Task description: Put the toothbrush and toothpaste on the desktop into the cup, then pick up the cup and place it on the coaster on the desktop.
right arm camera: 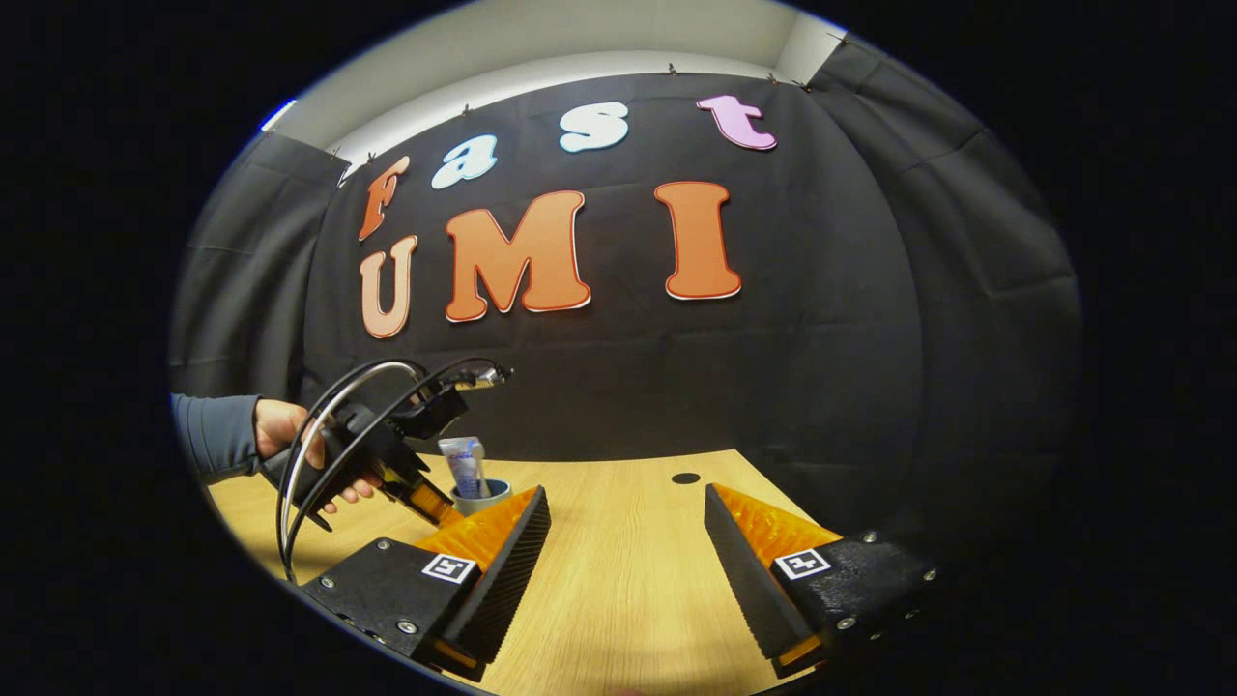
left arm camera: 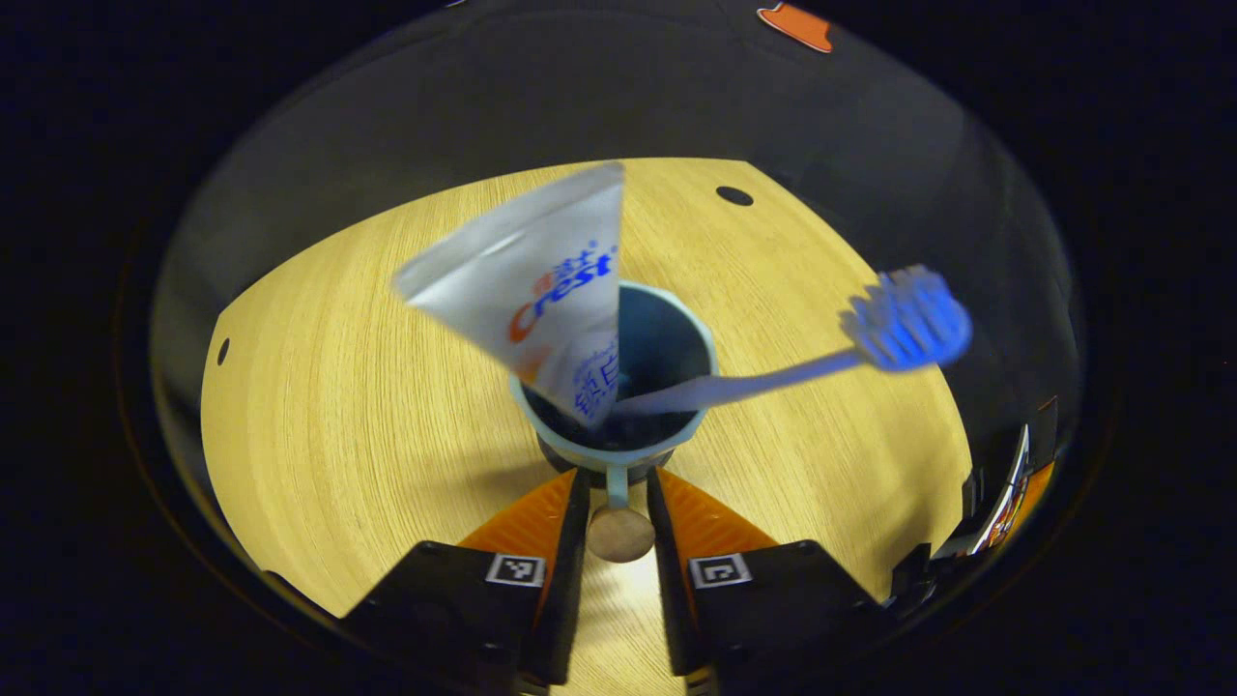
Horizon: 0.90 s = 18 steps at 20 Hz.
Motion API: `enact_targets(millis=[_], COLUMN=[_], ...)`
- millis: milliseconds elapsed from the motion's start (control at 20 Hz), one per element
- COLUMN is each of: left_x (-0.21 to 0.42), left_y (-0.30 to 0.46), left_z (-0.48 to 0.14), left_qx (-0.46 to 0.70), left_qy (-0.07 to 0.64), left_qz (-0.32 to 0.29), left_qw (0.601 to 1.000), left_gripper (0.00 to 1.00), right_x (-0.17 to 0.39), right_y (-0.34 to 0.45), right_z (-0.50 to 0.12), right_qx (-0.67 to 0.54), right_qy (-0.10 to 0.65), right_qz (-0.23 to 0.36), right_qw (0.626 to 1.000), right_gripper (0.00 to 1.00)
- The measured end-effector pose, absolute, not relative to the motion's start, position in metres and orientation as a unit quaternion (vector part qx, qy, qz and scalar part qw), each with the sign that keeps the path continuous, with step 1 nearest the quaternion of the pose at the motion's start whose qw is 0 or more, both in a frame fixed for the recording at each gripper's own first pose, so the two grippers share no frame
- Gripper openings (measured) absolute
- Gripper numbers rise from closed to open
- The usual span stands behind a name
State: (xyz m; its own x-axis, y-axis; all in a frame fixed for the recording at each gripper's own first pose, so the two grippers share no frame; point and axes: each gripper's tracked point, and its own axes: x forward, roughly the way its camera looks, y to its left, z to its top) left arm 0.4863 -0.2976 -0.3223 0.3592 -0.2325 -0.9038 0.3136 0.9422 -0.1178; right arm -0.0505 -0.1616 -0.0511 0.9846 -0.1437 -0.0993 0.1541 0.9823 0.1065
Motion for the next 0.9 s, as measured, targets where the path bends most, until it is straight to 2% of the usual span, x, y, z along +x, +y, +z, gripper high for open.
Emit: enact_targets(millis=[100, 150, 200, 300, 400, 550, 800, 900], left_x=[0.489, 0.491, 0.49, 0.49, 0.492, 0.499, 0.509, 0.508], left_y=[-0.29, -0.285, -0.276, -0.287, -0.277, -0.264, -0.237, -0.232], left_z=[-0.315, -0.312, -0.31, -0.302, -0.287, -0.273, -0.249, -0.241], left_qx=[0.033, 0.03, 0.029, 0.028, 0.026, 0.04, 0.082, 0.087], left_qy=[0.528, 0.519, 0.51, 0.484, 0.449, 0.393, 0.313, 0.283], left_qz=[-0.174, -0.177, -0.178, -0.171, -0.17, -0.158, -0.12, -0.105], left_qw=[0.831, 0.836, 0.841, 0.858, 0.877, 0.905, 0.939, 0.949], left_gripper=[0.66, 0.76, 0.81, 0.87, 0.87, 0.95, 0.96, 1.0], right_x=[-0.046, -0.043, -0.041, -0.034, -0.027, -0.015, 0.007, 0.014], right_y=[-0.153, -0.147, -0.141, -0.128, -0.117, -0.093, -0.054, -0.038], right_z=[-0.047, -0.044, -0.042, -0.037, -0.031, -0.023, -0.015, -0.012], right_qx=[0.056, 0.056, 0.054, 0.044, 0.034, 0.036, 0.037, 0.036], right_qy=[0.045, 0.045, 0.044, 0.043, 0.039, 0.036, 0.03, 0.03], right_qz=[-0.072, -0.069, -0.065, -0.062, -0.063, -0.052, -0.031, -0.019], right_qw=[0.995, 0.995, 0.995, 0.996, 0.997, 0.997, 0.998, 0.999], right_gripper=[0.96, 0.96, 0.96, 0.96, 0.96, 0.96, 0.96, 0.96])
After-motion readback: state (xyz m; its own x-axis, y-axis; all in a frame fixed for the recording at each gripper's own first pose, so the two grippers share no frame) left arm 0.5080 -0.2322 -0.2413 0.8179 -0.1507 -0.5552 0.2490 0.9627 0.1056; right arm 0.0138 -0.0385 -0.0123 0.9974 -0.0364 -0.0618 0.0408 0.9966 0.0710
